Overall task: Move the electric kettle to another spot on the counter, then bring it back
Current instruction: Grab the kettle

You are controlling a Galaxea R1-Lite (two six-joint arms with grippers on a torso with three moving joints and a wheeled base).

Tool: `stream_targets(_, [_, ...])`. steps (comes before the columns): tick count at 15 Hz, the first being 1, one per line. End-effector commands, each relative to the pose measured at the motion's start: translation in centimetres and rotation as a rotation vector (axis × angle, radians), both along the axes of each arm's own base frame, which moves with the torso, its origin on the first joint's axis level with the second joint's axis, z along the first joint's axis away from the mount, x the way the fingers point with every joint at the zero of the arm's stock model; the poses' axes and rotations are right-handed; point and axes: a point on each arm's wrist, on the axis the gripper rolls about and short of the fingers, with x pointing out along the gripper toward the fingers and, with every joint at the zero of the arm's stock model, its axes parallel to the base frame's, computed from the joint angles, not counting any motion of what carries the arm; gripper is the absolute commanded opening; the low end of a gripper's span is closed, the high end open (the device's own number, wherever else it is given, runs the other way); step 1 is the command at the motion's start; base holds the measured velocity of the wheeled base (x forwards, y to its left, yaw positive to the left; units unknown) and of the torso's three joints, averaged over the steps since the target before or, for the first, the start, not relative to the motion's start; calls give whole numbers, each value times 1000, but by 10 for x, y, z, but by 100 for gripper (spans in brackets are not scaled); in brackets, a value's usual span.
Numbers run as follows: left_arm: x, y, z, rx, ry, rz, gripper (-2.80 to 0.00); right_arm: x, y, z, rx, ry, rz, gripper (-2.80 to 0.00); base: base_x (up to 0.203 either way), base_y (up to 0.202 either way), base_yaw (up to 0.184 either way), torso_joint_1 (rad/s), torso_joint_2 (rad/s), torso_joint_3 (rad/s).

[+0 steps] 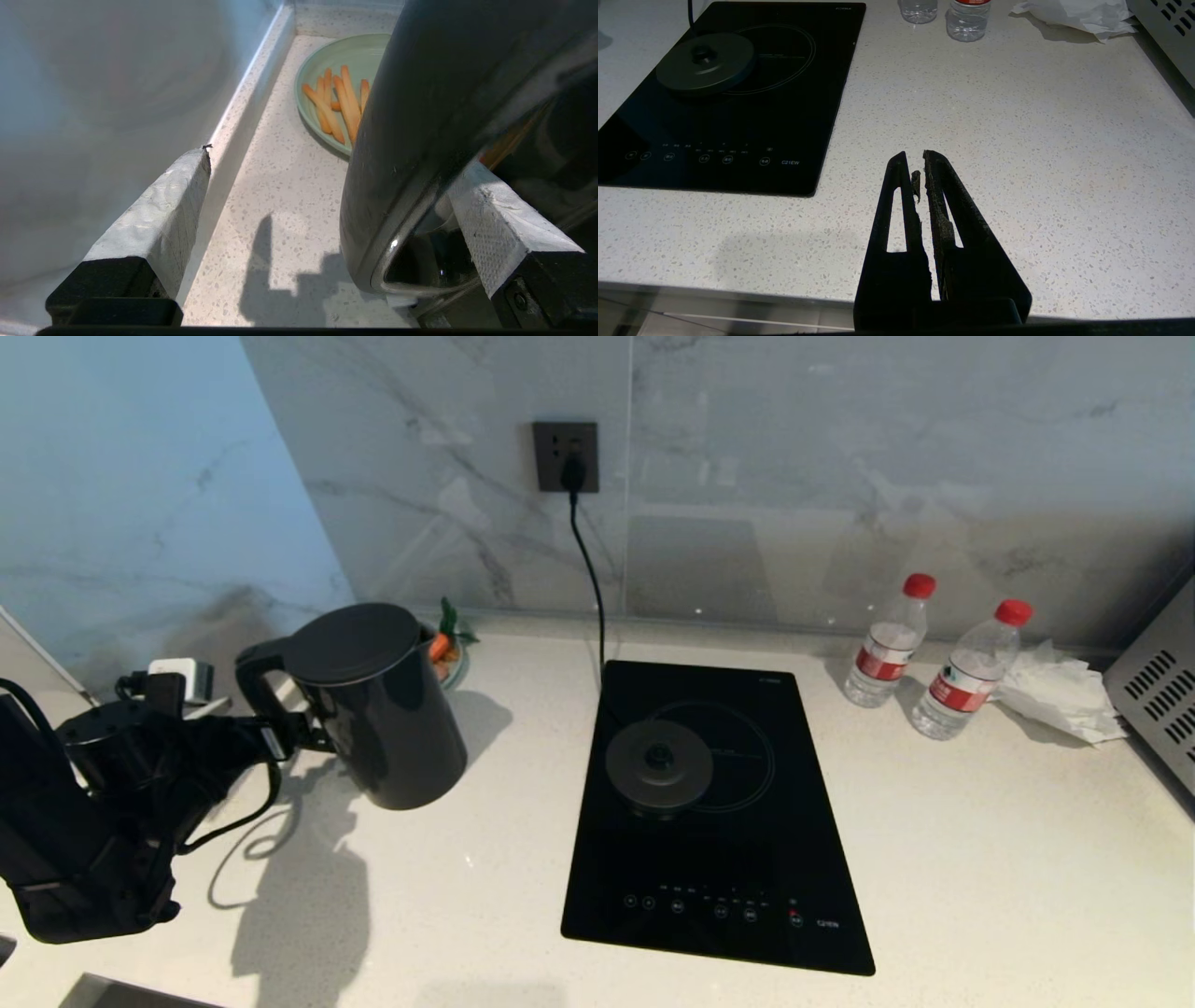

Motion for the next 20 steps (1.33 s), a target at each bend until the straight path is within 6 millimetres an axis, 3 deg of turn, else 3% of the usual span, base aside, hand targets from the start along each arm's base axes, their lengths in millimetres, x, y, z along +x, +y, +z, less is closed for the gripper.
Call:
stream_targets(1, [3,1,8,7,-38,1,0,0,0,0,0,-1,-1,-280,0,0,0,0,0,0])
stream_targets(10, [15,0,22,14,-99,-7,0,0,0,0,0,1,0,-280,0,0,0,0,0,0])
stream_targets(15, [15,0,23,14,-98,-7,0,0,0,0,0,-1,-1,-280,0,0,0,0,0,0])
stream_targets(20, [10,1,36,20,-134,-1,0,0,0,0,0,-1,1,-280,0,0,0,0,0,0])
